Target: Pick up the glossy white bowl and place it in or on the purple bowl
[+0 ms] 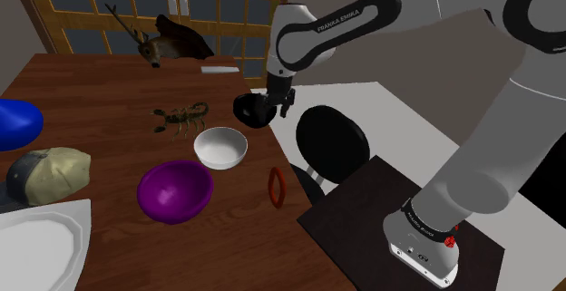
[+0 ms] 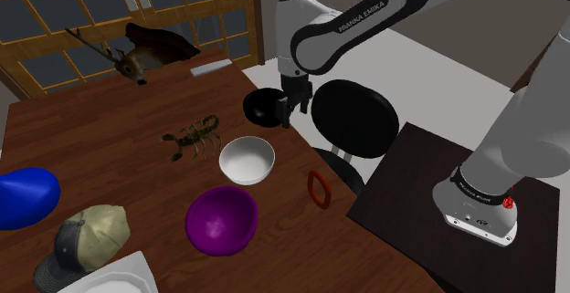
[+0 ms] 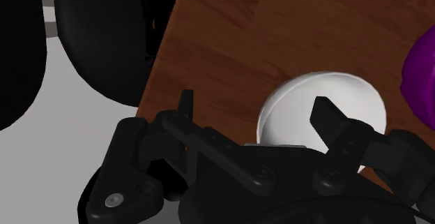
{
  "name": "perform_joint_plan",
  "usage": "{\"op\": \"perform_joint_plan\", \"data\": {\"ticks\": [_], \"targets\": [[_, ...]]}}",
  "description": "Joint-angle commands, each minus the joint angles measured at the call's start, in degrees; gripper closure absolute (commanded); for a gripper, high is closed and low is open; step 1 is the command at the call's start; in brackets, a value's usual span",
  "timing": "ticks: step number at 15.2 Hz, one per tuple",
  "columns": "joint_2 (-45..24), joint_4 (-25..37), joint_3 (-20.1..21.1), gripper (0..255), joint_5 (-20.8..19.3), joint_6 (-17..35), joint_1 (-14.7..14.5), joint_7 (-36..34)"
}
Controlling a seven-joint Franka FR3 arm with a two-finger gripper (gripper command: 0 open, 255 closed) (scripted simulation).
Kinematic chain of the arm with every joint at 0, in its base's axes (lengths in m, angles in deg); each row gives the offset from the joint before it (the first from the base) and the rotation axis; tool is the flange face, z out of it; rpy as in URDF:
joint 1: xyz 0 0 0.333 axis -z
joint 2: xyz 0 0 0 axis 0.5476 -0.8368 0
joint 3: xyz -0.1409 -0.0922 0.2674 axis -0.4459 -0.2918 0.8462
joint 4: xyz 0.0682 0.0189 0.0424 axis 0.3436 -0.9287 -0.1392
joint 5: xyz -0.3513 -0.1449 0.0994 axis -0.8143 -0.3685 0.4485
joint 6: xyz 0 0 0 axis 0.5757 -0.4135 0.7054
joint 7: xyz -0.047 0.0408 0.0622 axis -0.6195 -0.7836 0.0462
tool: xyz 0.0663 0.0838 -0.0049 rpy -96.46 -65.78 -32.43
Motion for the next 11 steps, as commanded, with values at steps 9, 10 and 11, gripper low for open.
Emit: {"op": "perform_joint_plan", "data": {"ticks": [9,10,11], "targets": [[-20.8,18.7,-0.9,0,-3.6,3.6,-3.4,-5.9],[-21.2,18.5,-0.9,0,-3.7,4.2,-3.5,-5.9],[-21.7,18.4,-1.0,0,-3.8,4.8,-3.6,-5.9]]}}
